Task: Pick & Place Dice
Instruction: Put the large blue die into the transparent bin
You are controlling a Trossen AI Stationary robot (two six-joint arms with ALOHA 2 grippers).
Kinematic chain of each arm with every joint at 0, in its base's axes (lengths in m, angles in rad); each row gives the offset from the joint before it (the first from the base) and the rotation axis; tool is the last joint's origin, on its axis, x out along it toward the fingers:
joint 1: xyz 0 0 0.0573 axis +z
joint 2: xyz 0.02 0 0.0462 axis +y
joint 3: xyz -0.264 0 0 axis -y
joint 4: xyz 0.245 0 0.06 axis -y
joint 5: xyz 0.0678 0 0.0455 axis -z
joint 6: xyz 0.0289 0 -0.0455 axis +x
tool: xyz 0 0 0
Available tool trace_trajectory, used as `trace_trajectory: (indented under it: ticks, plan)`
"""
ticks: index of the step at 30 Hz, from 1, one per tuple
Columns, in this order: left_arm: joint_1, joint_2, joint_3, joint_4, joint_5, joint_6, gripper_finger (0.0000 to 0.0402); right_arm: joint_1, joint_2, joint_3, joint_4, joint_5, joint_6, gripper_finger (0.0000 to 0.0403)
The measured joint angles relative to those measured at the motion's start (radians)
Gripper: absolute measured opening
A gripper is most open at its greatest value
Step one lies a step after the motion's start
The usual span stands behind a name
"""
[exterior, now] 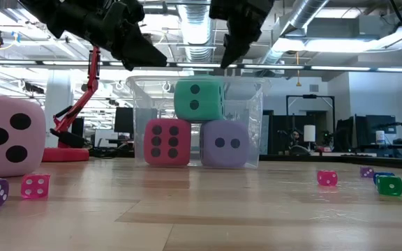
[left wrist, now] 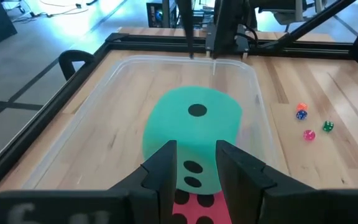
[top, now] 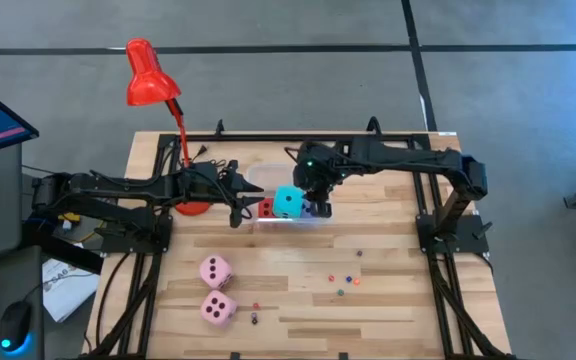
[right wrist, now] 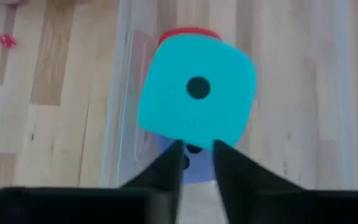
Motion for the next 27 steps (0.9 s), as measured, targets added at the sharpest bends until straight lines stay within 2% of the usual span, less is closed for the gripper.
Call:
trace_trajectory:
  ticks: [2,4,8,11,20,23,27]
  plan:
    - [0.0,0.0,0.0,0.0,0.0,0.0,0.0101,0.0,-0.002,-0.027,0.027,0.0,0.0,0.0029]
    - [0.0,0.002,0.0,0.0,0.0,0.0,0.0101,0.0,-0.004,-0.054,0.049,0.0,0.004,0.001]
    - [0.0,0.049,0.001,0.007,0.0,-0.001,0.0101,0.0,-0.011,-0.061,0.053,0.052,0.051,0.0019]
    - [0.0,0.108,0.001,0.027,-0.001,0.0,0.0101,0.002,-0.035,-0.061,0.035,0.099,0.054,0.0006]
    - [0.028,0.13,0.001,0.049,-0.076,0.017,0.0101,0.016,-0.037,-0.061,0.022,0.105,0.08,0.0002]
    - [0.034,0.131,0.001,0.049,-0.076,0.017,0.0101,0.026,-0.043,-0.118,0.107,0.106,0.079,0.0002]
    - [0.033,0.131,0.001,0.034,-0.064,0.017,0.0101,0.023,-0.099,-0.261,0.249,0.106,0.106,0.0002]
